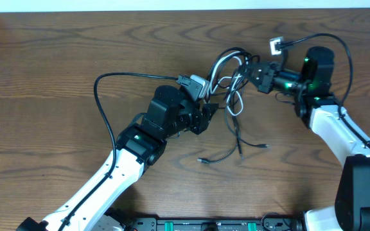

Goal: Untangle cables

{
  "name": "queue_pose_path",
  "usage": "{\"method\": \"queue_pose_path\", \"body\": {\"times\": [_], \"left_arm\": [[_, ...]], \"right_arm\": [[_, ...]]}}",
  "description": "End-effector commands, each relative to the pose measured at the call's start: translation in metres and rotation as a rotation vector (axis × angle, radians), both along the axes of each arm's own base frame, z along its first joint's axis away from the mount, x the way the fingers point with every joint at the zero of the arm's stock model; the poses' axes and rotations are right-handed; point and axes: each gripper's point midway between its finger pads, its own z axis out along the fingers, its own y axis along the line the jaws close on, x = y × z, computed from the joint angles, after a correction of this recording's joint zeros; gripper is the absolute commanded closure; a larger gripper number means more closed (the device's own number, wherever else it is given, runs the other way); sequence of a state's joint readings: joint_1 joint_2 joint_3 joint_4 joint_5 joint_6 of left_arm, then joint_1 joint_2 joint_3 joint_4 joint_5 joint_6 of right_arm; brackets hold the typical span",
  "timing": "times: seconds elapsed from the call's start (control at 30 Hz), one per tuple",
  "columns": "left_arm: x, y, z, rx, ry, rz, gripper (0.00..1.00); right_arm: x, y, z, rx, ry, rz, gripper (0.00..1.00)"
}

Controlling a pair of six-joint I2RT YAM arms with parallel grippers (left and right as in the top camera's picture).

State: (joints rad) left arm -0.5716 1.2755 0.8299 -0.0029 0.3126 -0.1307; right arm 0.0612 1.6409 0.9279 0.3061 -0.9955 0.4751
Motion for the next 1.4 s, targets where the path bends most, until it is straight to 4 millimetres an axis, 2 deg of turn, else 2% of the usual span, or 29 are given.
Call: {"method": "queue_pose_path", "body": {"times": [0.0,0.17,0.7,0.87,1.17,1.37], "left_arm": [[-0.001,-0.002,0.003,-0.005,-0.005,-0.009,0.46],[-0.001,-0.002,0.003,-0.005,-0.005,-0.009,0.46],[0.016,0.019,-0.001,0.066,-0.04,0.123,0.46],[0.016,0.025,-0.009,0.101,-0.023,0.146,0.45],[0.015,0.025,-0.01,0.105,-0.018,0.145,0.46],[0.015,0.025,-0.01,0.105,-0.018,0.145,0.46]], "right_arm": [[0.0,0.013,0.001,-0.009,0.012,-0.012,0.99],[-0.003,0.024,0.0,-0.018,0.01,-0.001,0.99],[-0.011,0.03,0.004,0.004,0.007,0.055,0.99],[-0.013,0.033,0.016,0.023,-0.052,0.085,0.99],[-0.012,0.032,0.018,0.041,-0.035,0.078,0.99],[-0.026,0.039,0.032,0.082,-0.086,0.181,0.99]]}}
